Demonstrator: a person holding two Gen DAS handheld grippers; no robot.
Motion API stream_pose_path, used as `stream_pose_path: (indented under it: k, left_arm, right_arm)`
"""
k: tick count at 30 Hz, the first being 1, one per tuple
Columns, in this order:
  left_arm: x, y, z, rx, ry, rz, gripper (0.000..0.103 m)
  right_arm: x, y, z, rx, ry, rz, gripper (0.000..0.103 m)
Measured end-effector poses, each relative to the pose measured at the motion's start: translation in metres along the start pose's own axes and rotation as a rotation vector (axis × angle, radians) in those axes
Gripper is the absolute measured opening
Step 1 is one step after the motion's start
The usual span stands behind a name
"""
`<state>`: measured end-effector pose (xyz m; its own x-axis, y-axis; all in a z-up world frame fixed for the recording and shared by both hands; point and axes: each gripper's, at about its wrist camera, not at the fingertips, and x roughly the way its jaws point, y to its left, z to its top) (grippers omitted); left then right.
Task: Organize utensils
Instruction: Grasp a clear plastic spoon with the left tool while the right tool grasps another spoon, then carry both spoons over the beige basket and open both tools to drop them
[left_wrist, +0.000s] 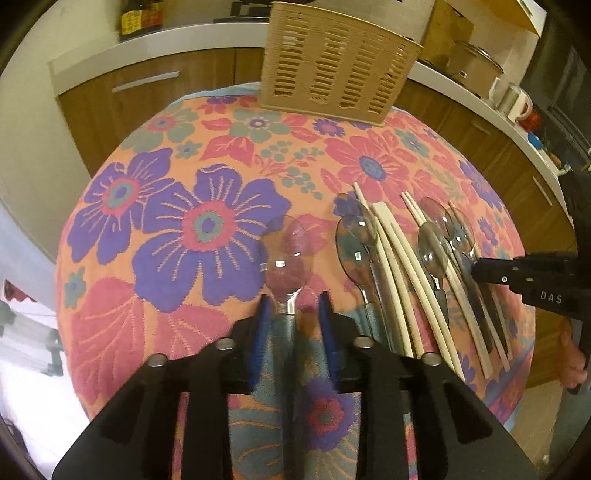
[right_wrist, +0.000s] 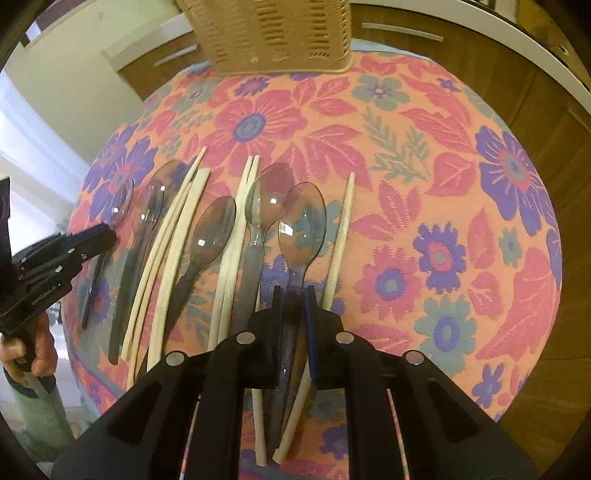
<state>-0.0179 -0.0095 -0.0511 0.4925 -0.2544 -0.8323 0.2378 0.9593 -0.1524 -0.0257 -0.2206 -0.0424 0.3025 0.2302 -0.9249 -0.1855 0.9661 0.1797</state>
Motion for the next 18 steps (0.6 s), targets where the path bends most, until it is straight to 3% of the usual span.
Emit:
stream_pose_path:
  k: [8, 10, 11, 13, 18]
  left_arm:
    - [0.014, -0.012, 0.016, 0.109, 0.07, 0.082, 0.031]
    - [0.017, -0.018, 0.019, 0.14, 0.066, 0.121, 0.02]
    - [0.018, -0.02, 0.02, 0.151, 0.057, 0.133, 0.011]
    - [0.017, -0.022, 0.022, 0.145, 0.042, 0.11, 0.01]
    - [-0.005, -0.019, 0.047, 0.104, -0.082, 0.047, 0.01]
  right_arm:
    - [0.011, 0.004, 0.027, -0.06, 0.104, -0.007, 0.01]
    - [0.013, 0.006, 0.033, -0.072, 0.112, -0.012, 0.009]
    - [0.013, 0.006, 0.034, -0.078, 0.104, -0.016, 0.008]
    - [0.013, 0.005, 0.037, -0.073, 0.074, -0.02, 0.001]
    - [-0.011, -0.007, 0.052, -0.032, -0.068, 0.032, 0.001]
